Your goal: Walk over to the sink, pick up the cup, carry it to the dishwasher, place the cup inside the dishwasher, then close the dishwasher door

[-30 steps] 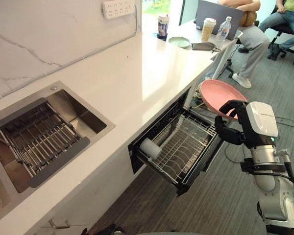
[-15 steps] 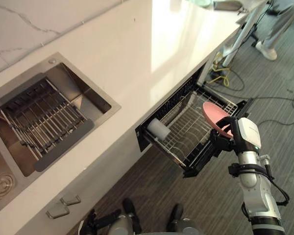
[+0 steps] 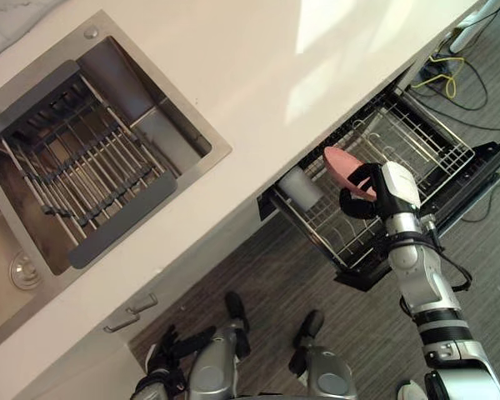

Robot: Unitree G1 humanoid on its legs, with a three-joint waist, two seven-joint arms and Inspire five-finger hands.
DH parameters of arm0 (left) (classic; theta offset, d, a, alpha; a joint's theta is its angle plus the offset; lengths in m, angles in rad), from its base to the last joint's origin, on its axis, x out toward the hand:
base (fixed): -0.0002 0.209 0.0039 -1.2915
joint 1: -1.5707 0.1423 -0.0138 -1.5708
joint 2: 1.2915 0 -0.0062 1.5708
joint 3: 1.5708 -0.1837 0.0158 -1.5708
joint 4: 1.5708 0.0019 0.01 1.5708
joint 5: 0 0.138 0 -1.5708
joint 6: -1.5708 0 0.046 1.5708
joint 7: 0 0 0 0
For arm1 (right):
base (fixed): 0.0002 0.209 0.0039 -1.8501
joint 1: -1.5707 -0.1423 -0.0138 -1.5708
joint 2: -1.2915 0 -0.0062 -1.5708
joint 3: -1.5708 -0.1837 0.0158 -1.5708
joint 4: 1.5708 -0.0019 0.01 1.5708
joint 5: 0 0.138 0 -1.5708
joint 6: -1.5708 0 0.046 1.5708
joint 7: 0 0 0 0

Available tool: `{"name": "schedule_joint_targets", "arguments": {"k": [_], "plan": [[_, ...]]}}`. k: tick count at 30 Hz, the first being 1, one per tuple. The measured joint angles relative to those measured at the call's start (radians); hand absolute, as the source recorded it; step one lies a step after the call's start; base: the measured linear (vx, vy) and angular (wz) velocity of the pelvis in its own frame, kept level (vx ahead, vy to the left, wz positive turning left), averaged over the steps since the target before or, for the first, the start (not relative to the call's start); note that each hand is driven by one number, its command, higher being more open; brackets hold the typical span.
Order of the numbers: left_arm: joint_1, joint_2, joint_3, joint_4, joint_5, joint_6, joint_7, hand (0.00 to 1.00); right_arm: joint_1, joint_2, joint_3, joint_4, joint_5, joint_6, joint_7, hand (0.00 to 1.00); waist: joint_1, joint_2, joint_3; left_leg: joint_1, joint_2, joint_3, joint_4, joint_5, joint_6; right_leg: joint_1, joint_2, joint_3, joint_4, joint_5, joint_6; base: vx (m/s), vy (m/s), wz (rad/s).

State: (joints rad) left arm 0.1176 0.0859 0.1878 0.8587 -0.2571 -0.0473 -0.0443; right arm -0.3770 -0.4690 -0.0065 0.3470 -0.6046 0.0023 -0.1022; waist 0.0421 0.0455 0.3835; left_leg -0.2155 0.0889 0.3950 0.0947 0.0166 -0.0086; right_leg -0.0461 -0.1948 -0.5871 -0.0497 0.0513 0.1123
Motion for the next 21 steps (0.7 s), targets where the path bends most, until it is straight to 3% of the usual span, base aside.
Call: {"name": "schedule_joint_targets", "arguments": {"k": [5,6,15,21], "plan": [[-0.013,0.002,-0.011,-0.005,-0.002,0.022,-0.002,1.0,-0.026,-0.012,0.013,0.062,0.023,0.042,0.014,0.0,0.004,0.01,0.005,-0.001,-0.001,-0.022,0.0,0.0,0.0,0.002,-0.001,-0.003,0.0,0.0,0.0,0.0,0.038,0.02],[-0.013,0.003,-0.019,-0.01,-0.008,0.026,-0.003,1.0,-0.026,-0.019,0.013,0.071,0.025,0.051,0.014,1.0,0.004,0.014,0.007,-0.001,-0.002,-0.031,0.0,0.0,0.0,0.003,-0.001,-0.004,0.001,0.0,0.0,-0.02,0.039,0.02],[-0.013,0.002,-0.021,-0.025,-0.019,0.039,-0.011,1.0,0.008,-0.003,-0.03,0.071,0.047,0.081,-0.005,1.0,0.0,0.018,0.009,0.019,-0.005,-0.036,0.003,0.001,-0.002,0.028,-0.004,-0.006,0.001,0.0,0.001,-0.03,0.044,0.01],[-0.002,-0.002,-0.019,-0.025,-0.017,0.041,-0.004,1.0,0.139,0.063,-0.076,-0.141,0.122,0.083,-0.002,1.0,-0.01,0.017,0.001,0.073,-0.01,-0.035,-0.039,0.018,-0.008,0.062,-0.003,-0.003,0.0,0.0,0.006,-0.04,0.039,-0.02]]}}
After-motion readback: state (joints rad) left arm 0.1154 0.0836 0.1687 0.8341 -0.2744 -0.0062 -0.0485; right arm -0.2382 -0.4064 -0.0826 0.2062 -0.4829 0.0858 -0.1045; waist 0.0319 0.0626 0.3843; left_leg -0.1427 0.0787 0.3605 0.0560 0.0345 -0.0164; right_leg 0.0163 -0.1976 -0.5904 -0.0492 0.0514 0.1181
